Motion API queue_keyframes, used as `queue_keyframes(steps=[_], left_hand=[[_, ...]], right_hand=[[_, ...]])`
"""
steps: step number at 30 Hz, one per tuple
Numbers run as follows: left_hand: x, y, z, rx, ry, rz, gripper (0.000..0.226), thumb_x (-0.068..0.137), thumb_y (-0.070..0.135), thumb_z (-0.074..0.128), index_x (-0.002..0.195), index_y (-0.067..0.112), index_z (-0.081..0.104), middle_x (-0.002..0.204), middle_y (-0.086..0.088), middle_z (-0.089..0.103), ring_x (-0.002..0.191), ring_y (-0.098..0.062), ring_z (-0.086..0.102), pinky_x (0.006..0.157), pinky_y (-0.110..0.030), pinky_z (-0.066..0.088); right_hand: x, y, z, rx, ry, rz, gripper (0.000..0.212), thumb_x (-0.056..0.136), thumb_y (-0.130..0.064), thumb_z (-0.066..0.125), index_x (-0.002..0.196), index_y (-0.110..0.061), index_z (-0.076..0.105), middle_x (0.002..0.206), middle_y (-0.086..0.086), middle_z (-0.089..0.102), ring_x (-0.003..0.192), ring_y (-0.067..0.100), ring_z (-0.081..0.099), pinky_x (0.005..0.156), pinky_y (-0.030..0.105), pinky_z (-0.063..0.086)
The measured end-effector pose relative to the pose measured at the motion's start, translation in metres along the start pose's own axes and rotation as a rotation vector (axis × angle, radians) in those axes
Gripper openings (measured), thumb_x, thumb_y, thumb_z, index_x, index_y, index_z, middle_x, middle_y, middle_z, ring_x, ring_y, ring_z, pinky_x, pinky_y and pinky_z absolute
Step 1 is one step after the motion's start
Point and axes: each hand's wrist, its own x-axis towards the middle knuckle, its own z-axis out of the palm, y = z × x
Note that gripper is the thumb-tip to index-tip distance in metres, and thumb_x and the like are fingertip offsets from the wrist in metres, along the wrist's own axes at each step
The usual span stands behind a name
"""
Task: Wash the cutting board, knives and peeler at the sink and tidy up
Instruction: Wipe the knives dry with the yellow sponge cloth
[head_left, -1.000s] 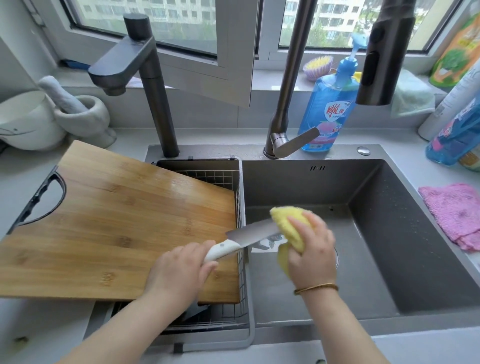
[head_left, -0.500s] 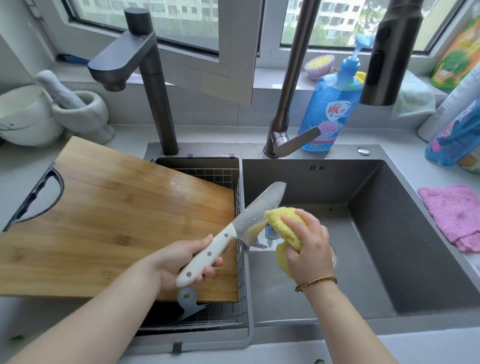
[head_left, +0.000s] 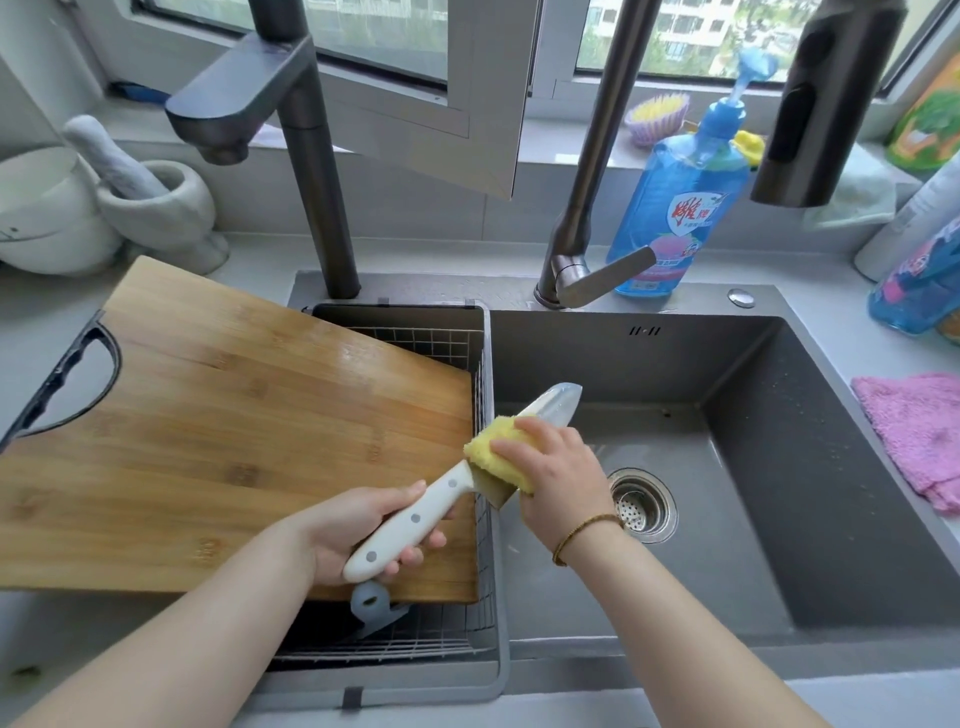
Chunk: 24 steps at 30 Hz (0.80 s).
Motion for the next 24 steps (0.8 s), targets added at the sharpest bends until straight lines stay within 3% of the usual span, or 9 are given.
queue_keyframes(steps=[2, 6, 7, 9, 11, 13, 17, 22, 24], left_hand=[[0.002, -0.001, -0.001, -0.007, -0.004, -0.006, 0.038, 0.097, 0.034, 0.035, 0.109, 0.005, 0.057, 0.065, -0.004, 0.058, 0.044, -0.009, 0.048, 0.034, -0.016, 0.039], [0.003, 0.0, -0.002, -0.011, 0.004, -0.011, 0.037, 0.096, 0.033, 0.037, 0.108, 0.005, 0.058, 0.065, -0.005, 0.056, 0.043, -0.009, 0.047, 0.032, -0.016, 0.038], [0.003, 0.001, -0.002, -0.008, 0.007, -0.012, 0.037, 0.096, 0.033, 0.037, 0.108, 0.005, 0.058, 0.065, -0.005, 0.056, 0.042, -0.009, 0.047, 0.032, -0.016, 0.038], [0.004, 0.001, -0.002, -0.014, 0.013, -0.015, 0.038, 0.096, 0.034, 0.037, 0.108, 0.005, 0.058, 0.063, -0.004, 0.055, 0.041, -0.009, 0.046, 0.031, -0.016, 0.037], [0.005, 0.0, -0.004, -0.027, 0.014, -0.023, 0.039, 0.096, 0.034, 0.036, 0.109, 0.004, 0.058, 0.062, -0.004, 0.055, 0.041, -0.009, 0.046, 0.03, -0.016, 0.036], [0.006, 0.0, -0.004, -0.04, 0.01, -0.025, 0.039, 0.096, 0.034, 0.036, 0.11, 0.004, 0.058, 0.062, -0.004, 0.055, 0.041, -0.009, 0.045, 0.03, -0.016, 0.036], [0.004, 0.003, -0.001, -0.038, 0.023, -0.014, 0.037, 0.097, 0.032, 0.035, 0.109, 0.005, 0.057, 0.062, -0.004, 0.055, 0.041, -0.009, 0.047, 0.032, -0.016, 0.037], [0.003, 0.002, -0.003, -0.051, 0.035, -0.017, 0.037, 0.096, 0.032, 0.038, 0.112, 0.005, 0.057, 0.065, -0.005, 0.059, 0.044, -0.01, 0.05, 0.034, -0.017, 0.041], [0.002, 0.002, -0.003, -0.043, 0.032, -0.017, 0.037, 0.096, 0.032, 0.039, 0.114, 0.005, 0.057, 0.068, -0.006, 0.062, 0.047, -0.011, 0.053, 0.036, -0.02, 0.045]], right_hand=[[0.009, 0.012, -0.006, -0.002, -0.117, 0.119, 0.057, 0.077, -0.008, 0.058, 0.128, -0.033, 0.05, 0.143, -0.002, 0.034, 0.117, 0.029, 0.041, 0.095, 0.033, 0.038], [0.021, 0.032, -0.012, -0.03, -0.152, 0.361, 0.057, 0.083, -0.006, 0.048, 0.132, -0.036, 0.044, 0.146, -0.001, 0.027, 0.118, 0.029, 0.037, 0.095, 0.033, 0.037], [0.02, 0.028, -0.012, -0.053, -0.108, 0.324, 0.056, 0.077, -0.005, 0.057, 0.126, -0.032, 0.051, 0.141, 0.002, 0.037, 0.111, 0.032, 0.044, 0.09, 0.035, 0.043], [0.012, 0.017, 0.001, -0.085, 0.019, 0.094, 0.058, 0.042, -0.005, 0.08, 0.095, -0.026, 0.07, 0.109, 0.007, 0.063, 0.077, 0.033, 0.06, 0.063, 0.036, 0.055], [-0.006, 0.007, 0.013, -0.092, 0.043, -0.106, 0.064, 0.021, -0.006, 0.082, 0.081, -0.028, 0.072, 0.088, 0.005, 0.069, 0.056, 0.026, 0.06, 0.045, 0.028, 0.052], [-0.013, 0.012, 0.021, -0.062, 0.076, -0.181, 0.065, 0.03, -0.005, 0.077, 0.089, -0.031, 0.066, 0.09, 0.006, 0.07, 0.056, 0.025, 0.061, 0.043, 0.027, 0.05], [-0.001, 0.027, 0.015, -0.061, 0.106, 0.051, 0.056, 0.033, -0.007, 0.053, 0.082, -0.029, 0.069, 0.088, 0.007, 0.07, 0.053, 0.027, 0.06, 0.039, 0.029, 0.047], [-0.031, 0.013, 0.023, 0.014, 0.113, -0.221, 0.082, 0.026, -0.003, 0.08, 0.096, -0.031, 0.048, 0.097, 0.005, 0.069, 0.062, 0.025, 0.062, 0.052, 0.027, 0.052], [-0.021, 0.024, 0.018, 0.031, 0.113, -0.185, 0.083, 0.023, 0.001, 0.082, 0.094, -0.032, 0.052, 0.093, 0.006, 0.07, 0.06, 0.027, 0.061, 0.05, 0.029, 0.053]])
